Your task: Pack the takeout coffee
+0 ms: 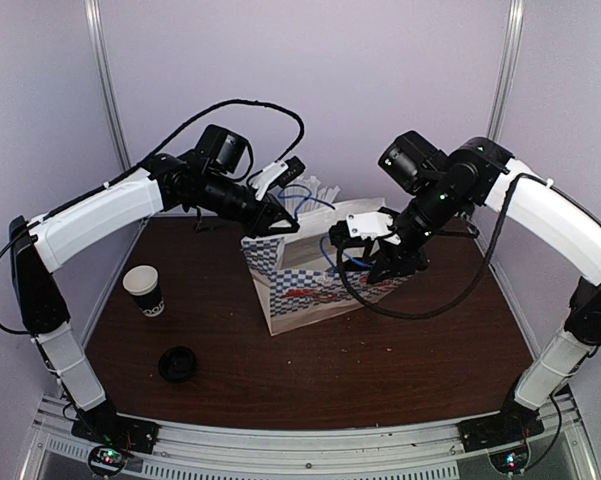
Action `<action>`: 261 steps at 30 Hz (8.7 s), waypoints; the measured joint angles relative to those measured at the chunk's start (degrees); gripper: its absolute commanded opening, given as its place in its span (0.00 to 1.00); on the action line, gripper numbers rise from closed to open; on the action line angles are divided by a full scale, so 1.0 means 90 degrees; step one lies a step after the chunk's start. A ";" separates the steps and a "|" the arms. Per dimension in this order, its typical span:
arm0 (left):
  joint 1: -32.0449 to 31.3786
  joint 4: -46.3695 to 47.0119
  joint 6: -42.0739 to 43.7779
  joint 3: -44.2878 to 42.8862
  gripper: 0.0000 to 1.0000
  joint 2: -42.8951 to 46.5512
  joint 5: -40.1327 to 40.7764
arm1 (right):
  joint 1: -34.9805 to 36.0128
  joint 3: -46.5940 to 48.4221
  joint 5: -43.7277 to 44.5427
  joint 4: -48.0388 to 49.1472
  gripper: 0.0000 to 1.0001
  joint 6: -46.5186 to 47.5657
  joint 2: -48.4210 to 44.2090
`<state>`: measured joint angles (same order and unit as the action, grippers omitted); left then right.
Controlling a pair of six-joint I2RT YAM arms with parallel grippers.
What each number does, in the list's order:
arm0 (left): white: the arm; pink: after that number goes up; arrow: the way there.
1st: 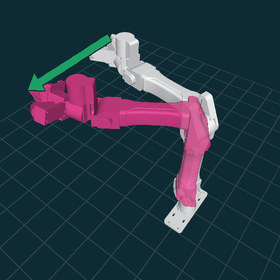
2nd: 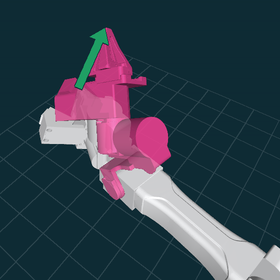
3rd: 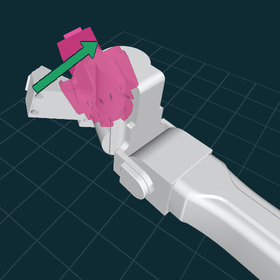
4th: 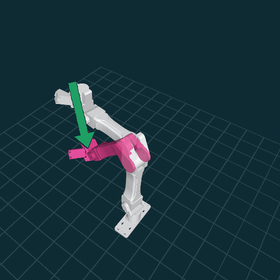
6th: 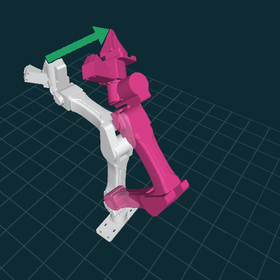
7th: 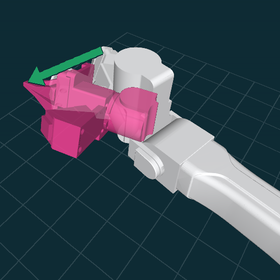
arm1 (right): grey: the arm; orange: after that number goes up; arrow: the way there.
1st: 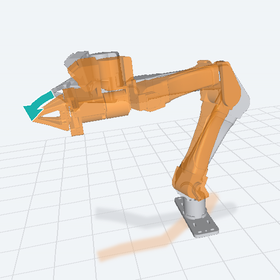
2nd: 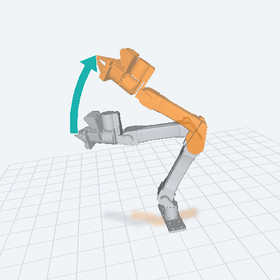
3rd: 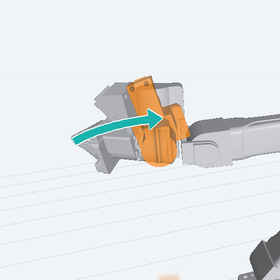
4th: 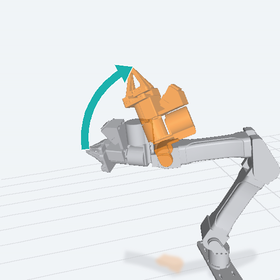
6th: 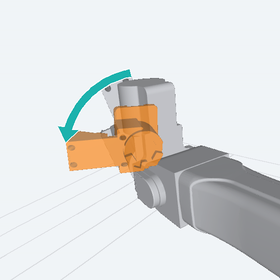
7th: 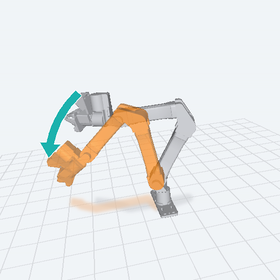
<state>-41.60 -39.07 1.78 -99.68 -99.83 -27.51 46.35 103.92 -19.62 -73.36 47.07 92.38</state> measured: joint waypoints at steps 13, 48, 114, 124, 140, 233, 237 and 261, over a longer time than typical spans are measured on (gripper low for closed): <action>-0.1013 0.0172 -0.0117 0.0546 0.00 0.0627 0.0959 | -0.0775 0.0699 -0.1358 -0.1423 0.80 0.0301 -0.0775; -0.3764 0.0787 -0.0483 0.1957 0.00 0.1790 0.3959 | -0.2912 -0.0075 -0.2968 -0.1532 0.81 0.0223 -0.1756; 0.2159 0.0962 -0.2373 -0.2800 0.55 -0.2871 0.0090 | -0.3378 -0.0561 -0.2195 -0.0056 0.79 -0.1209 -0.0789; 0.2045 0.1872 -0.2926 -0.3087 0.39 -0.3704 -0.0687 | -0.3446 -0.0563 -0.1999 -0.0058 0.79 -0.1239 -0.0527; 0.2045 0.2378 -0.3330 -0.3368 0.21 -0.4221 -0.0818 | -0.3449 -0.0563 -0.1955 -0.0058 0.79 -0.1253 -0.0141; 0.1513 -0.1885 -0.0381 -0.1192 0.44 -0.3252 0.1802 | -0.3483 -0.1622 -0.2123 0.0306 0.78 -0.1302 -0.1668; 0.1406 -0.1887 -0.0289 -0.1190 0.45 -0.3502 0.2025 | -0.3483 -0.1673 -0.2123 0.0328 0.78 -0.1302 -0.1668; 0.1270 -0.2025 -0.0136 -0.1273 0.00 -0.3738 0.3266 | -0.3483 -0.1763 -0.2120 0.0425 0.78 -0.1304 -0.1751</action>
<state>-30.17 -57.30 0.56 -111.13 -133.47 1.89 15.00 88.05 -38.70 -69.54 35.33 76.62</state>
